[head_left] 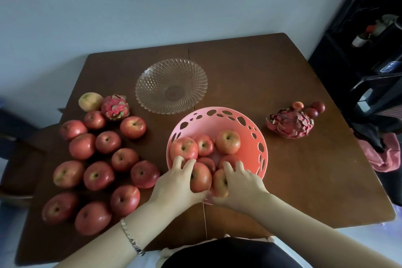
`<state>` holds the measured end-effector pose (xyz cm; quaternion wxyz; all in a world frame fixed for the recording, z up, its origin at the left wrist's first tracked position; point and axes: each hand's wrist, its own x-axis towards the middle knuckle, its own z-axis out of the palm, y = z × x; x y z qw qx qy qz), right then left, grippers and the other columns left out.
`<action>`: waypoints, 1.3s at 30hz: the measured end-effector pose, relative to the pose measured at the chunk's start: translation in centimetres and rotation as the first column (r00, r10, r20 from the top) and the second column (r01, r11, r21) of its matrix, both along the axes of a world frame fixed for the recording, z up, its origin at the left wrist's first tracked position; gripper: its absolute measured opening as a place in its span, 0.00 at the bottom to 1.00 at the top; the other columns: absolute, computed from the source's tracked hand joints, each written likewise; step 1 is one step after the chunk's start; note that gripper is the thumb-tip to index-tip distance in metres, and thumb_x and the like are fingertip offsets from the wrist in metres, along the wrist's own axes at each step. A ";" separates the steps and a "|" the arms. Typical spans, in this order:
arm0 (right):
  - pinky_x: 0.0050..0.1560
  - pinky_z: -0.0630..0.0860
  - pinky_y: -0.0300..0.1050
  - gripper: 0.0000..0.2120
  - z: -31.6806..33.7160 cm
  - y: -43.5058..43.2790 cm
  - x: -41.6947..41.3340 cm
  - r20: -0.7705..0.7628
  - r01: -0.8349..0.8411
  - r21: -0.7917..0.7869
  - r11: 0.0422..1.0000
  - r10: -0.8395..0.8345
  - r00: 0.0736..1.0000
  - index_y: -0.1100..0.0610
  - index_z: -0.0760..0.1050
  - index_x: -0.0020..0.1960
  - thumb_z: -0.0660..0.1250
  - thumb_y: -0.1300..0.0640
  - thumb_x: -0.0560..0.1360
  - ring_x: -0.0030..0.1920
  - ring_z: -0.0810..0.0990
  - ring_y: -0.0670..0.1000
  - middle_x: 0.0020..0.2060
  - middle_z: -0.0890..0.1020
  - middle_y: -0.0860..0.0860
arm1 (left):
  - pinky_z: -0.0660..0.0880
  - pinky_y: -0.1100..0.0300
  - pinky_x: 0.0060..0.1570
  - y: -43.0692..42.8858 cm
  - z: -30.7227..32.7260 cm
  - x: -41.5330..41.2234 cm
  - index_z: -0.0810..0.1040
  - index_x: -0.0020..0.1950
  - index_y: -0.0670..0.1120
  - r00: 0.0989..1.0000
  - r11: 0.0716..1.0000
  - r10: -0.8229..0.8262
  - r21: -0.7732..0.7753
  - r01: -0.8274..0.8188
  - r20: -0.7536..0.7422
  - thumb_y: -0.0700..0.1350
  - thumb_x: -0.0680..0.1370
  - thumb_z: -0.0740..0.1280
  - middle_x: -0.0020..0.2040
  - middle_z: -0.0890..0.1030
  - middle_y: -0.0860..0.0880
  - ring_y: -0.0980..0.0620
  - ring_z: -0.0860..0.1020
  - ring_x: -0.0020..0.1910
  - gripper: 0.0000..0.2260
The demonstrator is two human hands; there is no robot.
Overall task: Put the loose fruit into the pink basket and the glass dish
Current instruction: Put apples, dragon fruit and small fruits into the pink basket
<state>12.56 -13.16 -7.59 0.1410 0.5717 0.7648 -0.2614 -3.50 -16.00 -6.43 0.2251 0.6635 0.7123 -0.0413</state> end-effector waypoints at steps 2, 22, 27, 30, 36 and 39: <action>0.63 0.67 0.55 0.46 -0.1 0.0 0.1 -0.046 -0.073 0.077 0.994 0.076 0.996 0.50 0.55 0.72 0.63 0.28 0.63 0.65 0.65 0.60 0.66 0.63 0.54 | 0.73 0.55 0.50 0.0 -0.2 0.2 0.56 0.74 0.51 0.997 0.999 -0.042 -0.002 0.042 -0.067 0.66 0.69 0.66 0.67 0.64 0.49 0.45 0.75 0.60 0.39; 0.65 0.67 0.46 0.40 -1.7 0.0 -3.0 -0.419 0.025 0.118 0.993 0.027 0.907 0.40 0.61 0.69 0.71 0.38 0.60 0.61 0.72 0.53 0.59 0.75 0.46 | 0.68 0.51 0.62 0.2 -5.0 -9.0 0.53 0.75 0.58 0.939 0.969 0.166 -0.128 -0.213 -0.302 0.53 0.76 0.64 0.76 0.54 0.48 0.40 0.68 0.65 0.31; 0.69 0.59 0.49 0.38 -1.1 -0.5 -3.3 -0.319 0.148 0.215 0.965 -0.074 0.945 0.51 0.67 0.60 0.70 0.31 0.58 0.61 0.73 0.53 0.55 0.78 0.49 | 0.71 0.51 0.59 0.6 -5.3 -9.2 0.56 0.75 0.58 0.949 0.961 0.194 -0.148 -0.235 -0.249 0.49 0.76 0.64 0.76 0.55 0.48 0.39 0.71 0.62 0.29; 0.67 0.62 0.48 0.40 -1.2 -0.8 -3.7 -0.200 0.114 0.197 0.974 -0.074 0.977 0.54 0.64 0.61 0.67 0.28 0.59 0.60 0.73 0.53 0.57 0.77 0.50 | 0.73 0.51 0.54 0.5 -4.6 -9.2 0.59 0.73 0.58 0.950 0.956 0.242 -0.116 -0.268 -0.199 0.52 0.73 0.67 0.73 0.60 0.48 0.40 0.74 0.58 0.30; 0.70 0.58 0.49 0.47 -0.8 0.3 -3.4 -0.273 0.071 0.069 0.995 -0.049 0.961 0.54 0.58 0.69 0.68 0.30 0.60 0.67 0.65 0.53 0.65 0.70 0.51 | 0.74 0.52 0.49 0.6 0.1 -8.1 0.65 0.69 0.57 0.924 0.900 0.373 0.209 -0.381 0.077 0.55 0.68 0.72 0.68 0.67 0.50 0.42 0.74 0.60 0.32; 0.66 0.62 0.42 0.42 1.4 1.5 -2.0 -0.621 0.217 -0.091 0.972 -0.225 0.751 0.53 0.61 0.69 0.69 0.33 0.63 0.67 0.66 0.50 0.63 0.70 0.50 | 0.72 0.54 0.55 1.3 3.5 -6.0 0.66 0.69 0.55 0.924 0.859 0.246 0.375 -0.348 0.294 0.52 0.64 0.75 0.66 0.69 0.52 0.47 0.72 0.63 0.36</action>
